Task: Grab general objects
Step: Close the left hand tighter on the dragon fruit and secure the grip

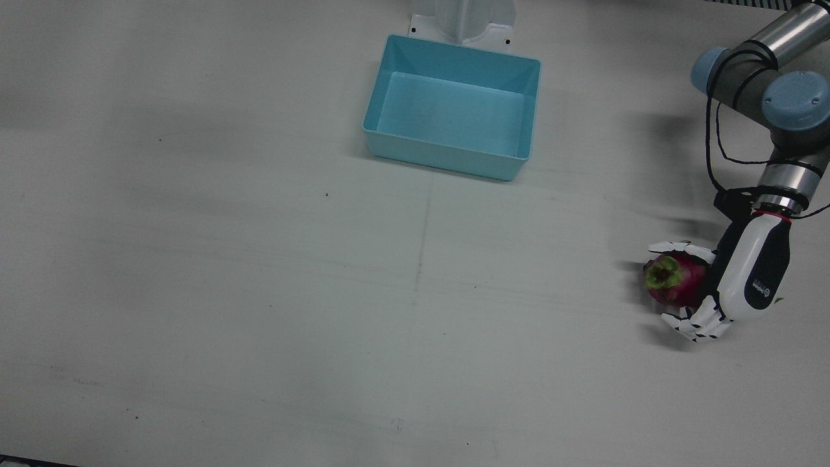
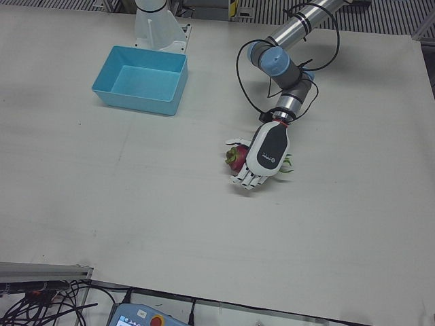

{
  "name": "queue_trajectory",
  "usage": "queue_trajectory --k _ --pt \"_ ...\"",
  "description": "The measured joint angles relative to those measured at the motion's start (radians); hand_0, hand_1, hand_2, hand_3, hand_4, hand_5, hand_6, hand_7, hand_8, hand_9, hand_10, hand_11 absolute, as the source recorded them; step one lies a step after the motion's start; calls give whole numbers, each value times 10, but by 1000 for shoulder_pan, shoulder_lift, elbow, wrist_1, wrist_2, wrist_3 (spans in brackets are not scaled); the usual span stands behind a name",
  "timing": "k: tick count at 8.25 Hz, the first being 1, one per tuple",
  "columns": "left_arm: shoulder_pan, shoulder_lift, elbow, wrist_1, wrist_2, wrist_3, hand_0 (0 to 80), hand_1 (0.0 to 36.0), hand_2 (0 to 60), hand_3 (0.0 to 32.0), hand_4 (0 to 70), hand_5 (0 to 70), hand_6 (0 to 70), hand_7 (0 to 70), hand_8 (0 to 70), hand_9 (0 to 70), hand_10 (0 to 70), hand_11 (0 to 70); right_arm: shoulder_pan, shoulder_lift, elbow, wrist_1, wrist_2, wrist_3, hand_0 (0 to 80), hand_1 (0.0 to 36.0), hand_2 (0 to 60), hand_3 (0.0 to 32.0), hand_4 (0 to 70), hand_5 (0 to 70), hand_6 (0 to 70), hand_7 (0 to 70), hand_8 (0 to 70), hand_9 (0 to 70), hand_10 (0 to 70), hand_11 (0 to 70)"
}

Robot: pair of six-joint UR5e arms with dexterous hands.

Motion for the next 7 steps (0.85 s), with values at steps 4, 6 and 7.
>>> queue_trajectory --k 4,6,7 --pt "-9 95 -83 -77 0 -7 372 61 90 0 9 69 0 55 0 0 19 38 0 0 -2 0 0 1 0 0 0 0 0 0 0 0 0 0 0 0" --pt "-15 176 -128 -140 1 -11 378 67 100 0 10 97 0 63 0 0 17 35 0 0 -3 0 0 1 0 0 0 0 0 0 0 0 0 0 0 0" --pt "-16 203 -142 -162 0 -12 375 70 114 0 6 101 0 63 0 0 17 34 0 0 -3 0 0 1 0 0 0 0 0 0 0 0 0 0 0 0"
